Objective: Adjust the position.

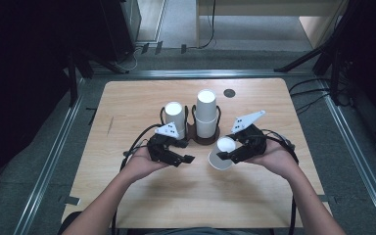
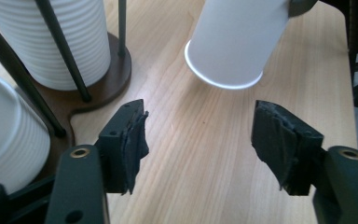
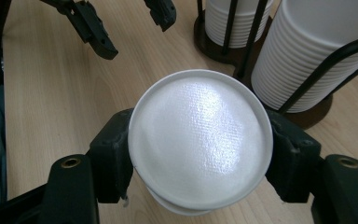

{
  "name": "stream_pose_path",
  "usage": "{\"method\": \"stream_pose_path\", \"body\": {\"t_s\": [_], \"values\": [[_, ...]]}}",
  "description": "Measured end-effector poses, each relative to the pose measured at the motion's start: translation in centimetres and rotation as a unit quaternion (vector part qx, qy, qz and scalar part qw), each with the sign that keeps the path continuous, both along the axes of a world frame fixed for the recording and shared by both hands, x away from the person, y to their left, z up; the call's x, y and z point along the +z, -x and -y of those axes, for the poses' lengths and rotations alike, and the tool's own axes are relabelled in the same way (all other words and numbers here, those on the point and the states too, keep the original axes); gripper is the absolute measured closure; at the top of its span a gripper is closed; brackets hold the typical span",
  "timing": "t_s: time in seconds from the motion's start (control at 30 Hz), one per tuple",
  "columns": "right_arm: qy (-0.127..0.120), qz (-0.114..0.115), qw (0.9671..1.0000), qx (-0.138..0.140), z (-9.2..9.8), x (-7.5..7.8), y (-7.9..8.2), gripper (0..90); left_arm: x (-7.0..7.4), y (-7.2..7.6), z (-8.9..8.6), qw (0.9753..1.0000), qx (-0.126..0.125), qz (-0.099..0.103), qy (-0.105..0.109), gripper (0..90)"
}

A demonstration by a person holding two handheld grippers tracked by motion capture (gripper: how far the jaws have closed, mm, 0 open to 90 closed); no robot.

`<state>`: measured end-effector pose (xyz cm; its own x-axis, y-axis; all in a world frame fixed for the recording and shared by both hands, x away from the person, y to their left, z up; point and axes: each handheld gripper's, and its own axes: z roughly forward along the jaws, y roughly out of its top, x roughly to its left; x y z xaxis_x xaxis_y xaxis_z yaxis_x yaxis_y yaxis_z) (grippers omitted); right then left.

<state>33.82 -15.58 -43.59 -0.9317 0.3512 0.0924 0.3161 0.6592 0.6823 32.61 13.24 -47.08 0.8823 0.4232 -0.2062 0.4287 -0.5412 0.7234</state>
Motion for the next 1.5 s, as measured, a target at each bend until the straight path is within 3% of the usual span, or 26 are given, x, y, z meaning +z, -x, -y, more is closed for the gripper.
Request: {"method": "stream_pose_path", "body": {"t_s": [0.1,0.17,0.43,0.87,1.27,1.43,1.47,1.5], "values": [[0.002,-0.009,1.0000,0.001,-0.3,-0.9,-0.2,34.0,-0.4,-0.3,-0.3,0.9997,-0.003,-0.025,0.002,32.0],[0.000,-0.012,0.9999,0.004,-0.5,-1.2,-0.2,34.0,-0.6,-0.4,-0.4,0.9997,-0.004,-0.026,-0.002,22.1],[-0.016,-0.027,0.9994,0.013,-1.9,-2.3,-0.1,34.1,-1.5,-0.1,-0.2,0.9987,-0.031,-0.036,-0.015,3.5],[-0.046,-0.039,0.9976,0.033,-4.5,-2.3,-0.1,34.1,-2.5,0.2,1.0,0.9983,-0.052,-0.022,-0.018,2.4],[-0.089,-0.046,0.9933,0.057,-6.0,-1.1,-0.1,34.2,-2.5,0.9,1.4,0.9983,-0.057,0.002,0.009,2.5],[-0.097,-0.044,0.9923,0.063,-6.4,-0.8,0.0,34.2,-2.4,1.1,1.4,0.9977,-0.063,0.013,0.022,6.6],[-0.106,-0.051,0.9909,0.064,-6.4,-0.7,-0.1,34.3,-2.4,1.1,1.3,0.9974,-0.066,0.014,0.025,15.0],[-0.113,-0.052,0.9902,0.064,-6.3,-0.7,-0.2,34.3,-2.3,1.3,1.3,0.9971,-0.066,0.026,0.027,16.1]]}}
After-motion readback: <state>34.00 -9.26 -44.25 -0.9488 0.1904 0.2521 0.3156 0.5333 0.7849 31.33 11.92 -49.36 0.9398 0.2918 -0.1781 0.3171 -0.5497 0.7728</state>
